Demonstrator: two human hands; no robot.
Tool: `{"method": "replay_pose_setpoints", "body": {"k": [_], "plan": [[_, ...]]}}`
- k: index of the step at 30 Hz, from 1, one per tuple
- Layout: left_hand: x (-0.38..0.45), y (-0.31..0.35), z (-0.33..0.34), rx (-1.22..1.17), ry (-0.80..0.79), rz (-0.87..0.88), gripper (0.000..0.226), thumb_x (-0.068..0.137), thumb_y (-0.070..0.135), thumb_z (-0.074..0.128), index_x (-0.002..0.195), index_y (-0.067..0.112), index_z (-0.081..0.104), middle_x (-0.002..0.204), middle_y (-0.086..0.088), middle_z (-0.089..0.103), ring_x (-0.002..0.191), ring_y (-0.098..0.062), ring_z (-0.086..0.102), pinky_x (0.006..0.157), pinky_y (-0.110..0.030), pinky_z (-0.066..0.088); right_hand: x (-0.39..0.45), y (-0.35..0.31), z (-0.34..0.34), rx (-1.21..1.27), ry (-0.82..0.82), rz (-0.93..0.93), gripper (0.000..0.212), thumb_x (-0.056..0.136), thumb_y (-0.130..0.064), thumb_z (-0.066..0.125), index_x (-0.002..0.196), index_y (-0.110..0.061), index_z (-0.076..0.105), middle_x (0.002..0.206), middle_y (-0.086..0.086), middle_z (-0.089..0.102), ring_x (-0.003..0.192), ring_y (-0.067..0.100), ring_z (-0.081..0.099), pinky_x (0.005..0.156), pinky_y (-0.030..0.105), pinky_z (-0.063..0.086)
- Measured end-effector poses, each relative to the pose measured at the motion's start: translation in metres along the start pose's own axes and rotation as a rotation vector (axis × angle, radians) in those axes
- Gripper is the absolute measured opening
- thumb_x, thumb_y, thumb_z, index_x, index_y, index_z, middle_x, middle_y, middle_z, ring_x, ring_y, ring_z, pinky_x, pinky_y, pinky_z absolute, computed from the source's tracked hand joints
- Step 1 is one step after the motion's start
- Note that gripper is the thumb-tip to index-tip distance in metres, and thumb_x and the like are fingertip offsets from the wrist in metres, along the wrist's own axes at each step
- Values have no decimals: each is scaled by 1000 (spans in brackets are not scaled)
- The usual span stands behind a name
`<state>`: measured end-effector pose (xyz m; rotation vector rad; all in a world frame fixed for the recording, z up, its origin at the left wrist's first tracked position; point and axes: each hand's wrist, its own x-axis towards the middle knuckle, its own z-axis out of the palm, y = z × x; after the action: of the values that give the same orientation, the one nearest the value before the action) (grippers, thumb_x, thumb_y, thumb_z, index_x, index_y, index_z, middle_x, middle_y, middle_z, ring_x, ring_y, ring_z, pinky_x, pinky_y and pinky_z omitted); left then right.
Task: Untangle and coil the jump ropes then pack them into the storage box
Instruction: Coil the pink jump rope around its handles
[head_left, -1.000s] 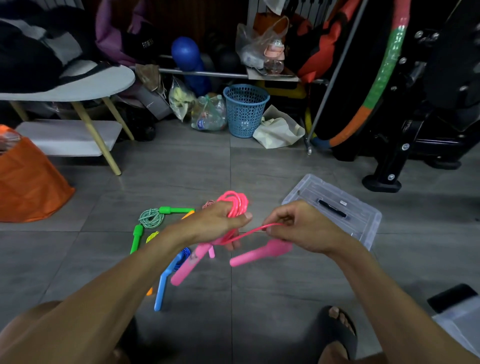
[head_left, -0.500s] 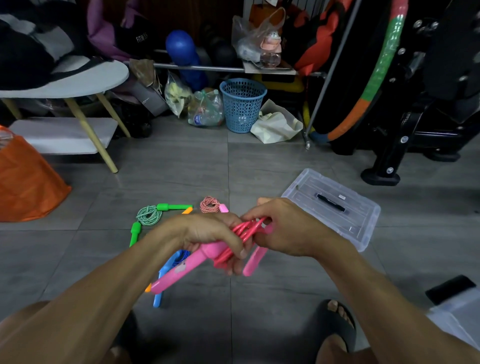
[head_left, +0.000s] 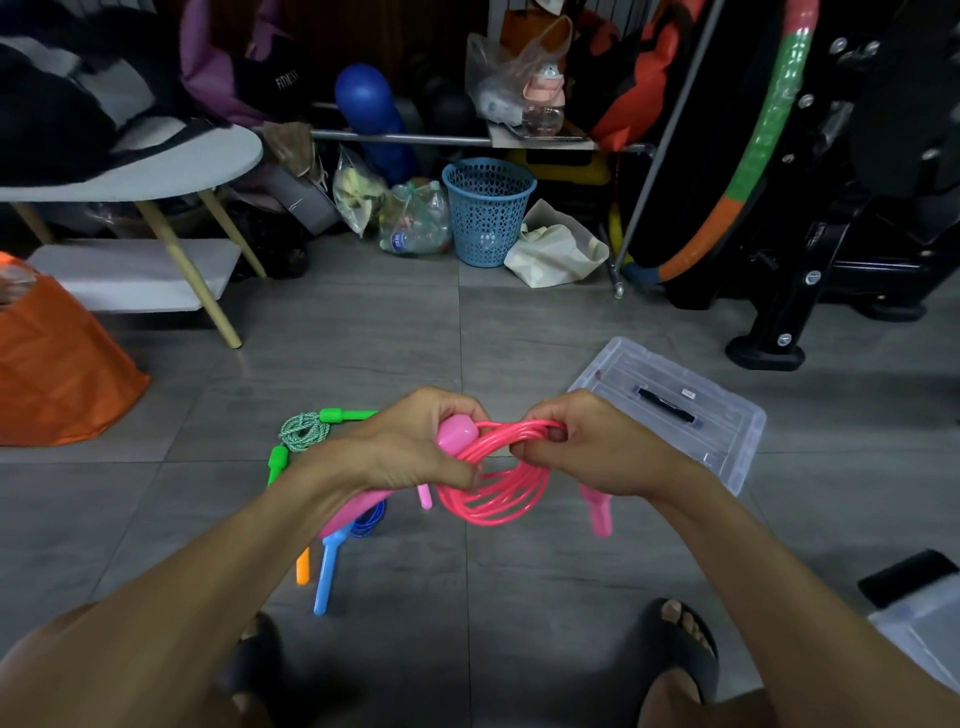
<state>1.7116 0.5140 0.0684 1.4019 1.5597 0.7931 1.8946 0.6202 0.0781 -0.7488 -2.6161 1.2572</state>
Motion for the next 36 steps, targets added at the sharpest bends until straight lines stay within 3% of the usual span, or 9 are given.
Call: {"method": "replay_pose_setpoints", "body": {"k": [4, 8, 10, 16, 21, 24, 27, 32, 36], "plan": [[-2, -3, -2, 34, -22, -4, 24, 65, 8, 74, 87, 15, 66, 88, -15, 66, 74, -26, 66, 68, -43, 57, 1, 1, -5, 84, -87, 61, 8, 78, -14, 74, 81, -8, 72, 68, 7, 64, 65, 12, 57, 67, 39, 49], [-7, -4, -12, 0, -55, -49, 21, 72, -8, 68, 87, 7, 67, 73, -1, 66, 64, -11, 62, 59, -25, 50, -6, 5, -22, 210, -5, 107, 20, 79, -6, 72, 94, -20, 71, 80, 4, 68, 74, 10, 61, 68, 18, 48], [-9, -5, -15, 24, -77, -73, 23, 71, -10, 67, 87, 7, 67, 72, -3, 66, 64, -12, 61, 59, -25, 50, -11, 5, -30, 178, 38, 73, 13, 84, -8, 67, 89, -18, 73, 70, -8, 68, 64, 0, 59, 61, 12, 44], [-8, -5, 0, 119, -121, -115, 27, 66, 0, 74, 82, 21, 68, 77, -1, 70, 65, -10, 66, 68, -34, 56, -11, 6, -38, 44, 253, -18, 8, 83, -15, 70, 81, -22, 73, 80, -1, 66, 72, 4, 58, 67, 10, 43], [-12, 4, -5, -255, -273, -74, 27, 73, -15, 67, 86, 9, 68, 81, -26, 64, 56, -24, 62, 59, -30, 55, -4, 20, -32, -328, 440, 6, 23, 87, -40, 59, 73, -22, 61, 72, -10, 50, 80, 17, 49, 72, 32, 40], [-14, 5, -8, -450, -359, -85, 25, 72, -13, 63, 89, 5, 67, 73, -23, 63, 52, -23, 62, 55, -29, 56, 0, 13, -22, -605, 461, 46, 32, 94, -47, 42, 77, -22, 51, 62, -14, 37, 86, 22, 47, 67, 32, 31], [-14, 5, -11, -546, -384, -90, 26, 71, -13, 61, 87, 7, 68, 66, -15, 65, 48, -21, 63, 52, -27, 56, 6, 4, -9, -691, 467, 156, 41, 98, -49, 26, 89, -18, 51, 67, 0, 56, 86, 32, 56, 63, 33, 33], [-15, 3, -13, -532, -357, -107, 26, 73, -14, 60, 90, 5, 66, 67, -17, 64, 50, -22, 64, 53, -28, 56, 12, 0, -2, -250, 360, 190, 41, 99, -45, 33, 80, -17, 57, 68, -3, 57, 70, 22, 56, 66, 33, 43], [-15, 1, -12, -481, -360, -110, 28, 72, -12, 63, 90, 9, 68, 74, -20, 64, 54, -22, 64, 57, -28, 56, 6, -3, -5, 285, 239, 252, 32, 98, -39, 44, 85, -16, 62, 62, 2, 60, 45, 15, 53, 42, 21, 38]]}}
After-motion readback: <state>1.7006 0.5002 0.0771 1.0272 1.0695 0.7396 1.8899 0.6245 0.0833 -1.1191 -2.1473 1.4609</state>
